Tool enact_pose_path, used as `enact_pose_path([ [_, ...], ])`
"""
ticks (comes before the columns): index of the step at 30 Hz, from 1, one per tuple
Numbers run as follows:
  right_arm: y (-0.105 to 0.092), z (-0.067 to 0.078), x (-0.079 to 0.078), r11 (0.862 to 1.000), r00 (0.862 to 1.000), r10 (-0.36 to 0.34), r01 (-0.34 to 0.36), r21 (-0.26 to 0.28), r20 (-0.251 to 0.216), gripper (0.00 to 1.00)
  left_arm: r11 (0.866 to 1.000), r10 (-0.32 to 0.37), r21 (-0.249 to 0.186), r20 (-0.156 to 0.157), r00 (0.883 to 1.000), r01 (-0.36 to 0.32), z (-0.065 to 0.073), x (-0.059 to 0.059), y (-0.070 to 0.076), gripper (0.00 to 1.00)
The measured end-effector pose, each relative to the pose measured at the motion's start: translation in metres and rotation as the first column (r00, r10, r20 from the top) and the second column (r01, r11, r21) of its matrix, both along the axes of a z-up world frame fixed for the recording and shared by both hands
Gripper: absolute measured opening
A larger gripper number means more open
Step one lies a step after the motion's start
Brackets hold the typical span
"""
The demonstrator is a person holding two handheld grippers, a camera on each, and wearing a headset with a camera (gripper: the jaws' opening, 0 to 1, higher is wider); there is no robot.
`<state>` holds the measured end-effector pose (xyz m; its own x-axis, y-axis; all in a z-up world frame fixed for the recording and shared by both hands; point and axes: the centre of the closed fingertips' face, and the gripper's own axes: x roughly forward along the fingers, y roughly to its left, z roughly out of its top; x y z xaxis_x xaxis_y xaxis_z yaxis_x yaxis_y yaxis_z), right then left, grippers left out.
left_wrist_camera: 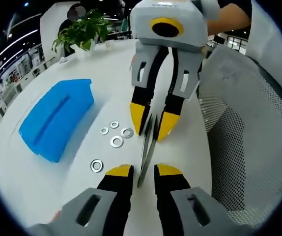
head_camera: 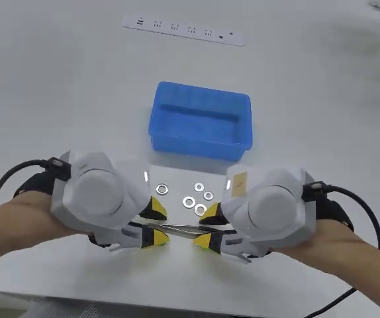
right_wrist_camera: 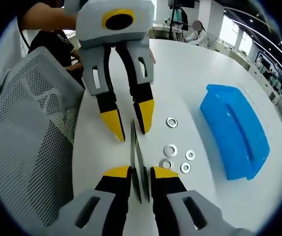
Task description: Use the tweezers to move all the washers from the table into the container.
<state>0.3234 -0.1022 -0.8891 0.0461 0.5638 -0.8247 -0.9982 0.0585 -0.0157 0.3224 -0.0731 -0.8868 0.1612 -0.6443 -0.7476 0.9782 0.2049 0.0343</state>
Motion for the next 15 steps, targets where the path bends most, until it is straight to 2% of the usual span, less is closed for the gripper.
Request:
enact_pose_path([
  [1, -0.0002, 0.0001, 0.0002, 1.000, 1.000, 0.001, -0.001, -0.001, 0.002, 0.16, 1.000, 0.001, -0.008, -0.017, 1.000, -0.001, 0.0003, -0.0035, -0.0014, 0.20],
  [2, -0.0001, 0.0000, 0.0003, 1.000, 1.000, 0.001, -0.001, -0.003, 0.003, 0.16, 1.000, 0.001, -0.010, -0.020, 1.000, -0.001, 0.0006, -0.0029, -0.0017, 0.19],
  [4, -0.0007, -0.0001, 0.0008, 1.000, 1.000, -0.001, 0.001, -0.006, 0.005, 0.15, 1.000, -0.005, -0.001, -0.007, 1.000, 0.005, 0.0001, -0.0015, -0.0005, 0.11],
  [5, -0.0009, 0.0000, 0.0011, 1.000, 1.000, -0.004, 0.004, -0.006, 0.006, 0.15, 1.000, 0.013, 0.005, -0.001, 1.000, -0.013, -0.0003, 0.0006, 0.0013, 0.07],
  [7, -0.0013, -0.0001, 0.0017, 1.000, 1.000, -0.008, 0.008, -0.006, 0.007, 0.14, 1.000, 0.023, -0.005, -0.013, 1.000, -0.023, -0.0009, 0.0031, 0.0013, 0.07],
  [13, -0.0020, -0.0004, 0.0013, 1.000, 1.000, -0.006, 0.006, -0.003, 0.005, 0.13, 1.000, -0.008, 0.000, -0.010, 1.000, 0.008, -0.0007, -0.0012, 0.0009, 0.06],
  [15, -0.0017, -0.0002, 0.0001, 1.000, 1.000, 0.001, -0.001, 0.000, 0.000, 0.11, 1.000, -0.027, 0.008, -0.001, 1.000, 0.027, -0.0004, -0.0028, 0.0007, 0.06],
])
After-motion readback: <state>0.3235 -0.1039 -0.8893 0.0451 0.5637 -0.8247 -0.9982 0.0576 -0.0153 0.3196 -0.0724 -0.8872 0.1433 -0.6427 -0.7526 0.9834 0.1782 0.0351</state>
